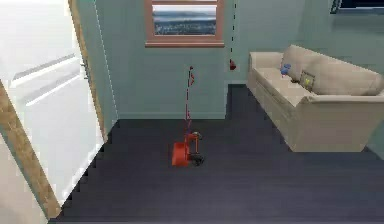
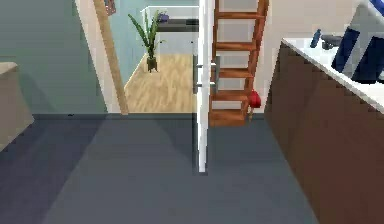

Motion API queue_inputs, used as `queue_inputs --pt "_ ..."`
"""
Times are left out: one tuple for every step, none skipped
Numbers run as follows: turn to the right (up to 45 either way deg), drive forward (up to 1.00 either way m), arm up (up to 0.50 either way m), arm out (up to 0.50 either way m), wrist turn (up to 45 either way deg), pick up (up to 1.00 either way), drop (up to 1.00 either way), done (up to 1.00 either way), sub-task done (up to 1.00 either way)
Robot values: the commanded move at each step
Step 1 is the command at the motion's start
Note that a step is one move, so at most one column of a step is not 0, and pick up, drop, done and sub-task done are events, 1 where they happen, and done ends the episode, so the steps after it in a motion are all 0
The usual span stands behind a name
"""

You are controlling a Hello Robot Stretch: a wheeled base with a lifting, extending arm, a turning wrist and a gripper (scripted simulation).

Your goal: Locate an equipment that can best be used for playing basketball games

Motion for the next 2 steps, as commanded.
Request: queue_inputs --pt "45.0 0.00 0.00 0.00 0.0 0.00 0.00 0.00 0.00" --pt "42.0 0.00 0.00 0.00 0.0 0.00 0.00 0.00 0.00"
